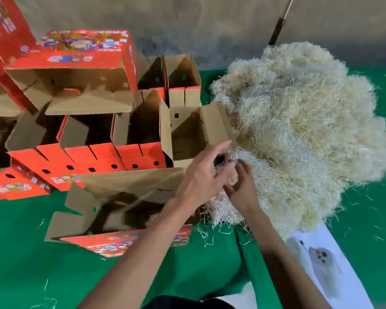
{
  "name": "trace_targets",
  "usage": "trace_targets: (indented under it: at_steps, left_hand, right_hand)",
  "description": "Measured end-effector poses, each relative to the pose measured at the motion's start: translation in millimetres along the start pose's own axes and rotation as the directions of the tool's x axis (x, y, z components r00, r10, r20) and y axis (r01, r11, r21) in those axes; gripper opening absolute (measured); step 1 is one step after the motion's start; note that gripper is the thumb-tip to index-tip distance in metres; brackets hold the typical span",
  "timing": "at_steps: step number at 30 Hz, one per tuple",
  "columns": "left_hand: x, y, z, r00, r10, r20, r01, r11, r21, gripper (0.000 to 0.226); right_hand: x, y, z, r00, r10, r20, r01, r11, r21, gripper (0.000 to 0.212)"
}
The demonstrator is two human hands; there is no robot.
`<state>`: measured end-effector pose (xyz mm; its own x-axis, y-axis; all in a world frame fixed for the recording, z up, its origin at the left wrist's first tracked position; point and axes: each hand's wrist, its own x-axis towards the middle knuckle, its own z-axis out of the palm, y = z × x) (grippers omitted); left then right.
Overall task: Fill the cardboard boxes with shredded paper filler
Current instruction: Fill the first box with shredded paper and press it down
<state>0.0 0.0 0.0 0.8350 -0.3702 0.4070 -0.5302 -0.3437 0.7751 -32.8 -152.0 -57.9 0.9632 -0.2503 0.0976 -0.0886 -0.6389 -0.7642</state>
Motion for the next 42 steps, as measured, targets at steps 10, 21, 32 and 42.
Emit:
trace_targets:
  at_steps: [10,21,32,42]
  left_hand:
    - [76.8,-39.5,98.9,0.888,-0.307,0.343,0.263,0.95,0.168,0.049]
    - [93.7,-70.4,129.3,0.716,-0.532,0.453,0.443,0.847,0.295,0.049]
    - [103.4,-59.4,141.4,0.749,-0.581,0.318,0.542,0.814,0.211,0.043]
    - [95.6,-44.9,137.8,0.781,-0.533,0.326,0.508,0.845,0.167,0.03]
  right_hand:
    - [71.6,88.6,-16.3,0.9,0.404,0.163,-0.167,0.667,-0.726,0.112]
    - [79.7,101.0,-26.4,0.969,0.245,0.022,-0.197,0.826,-0.528,0.028]
    - [124.6,74.5,-89.2,0.902,-0.227,-0.367,-0.017,0.83,-0.557,0.03]
    - [169.1,128.3,-65.8,0.974,0.224,0.009,-0.17,0.765,-0.621,0.077]
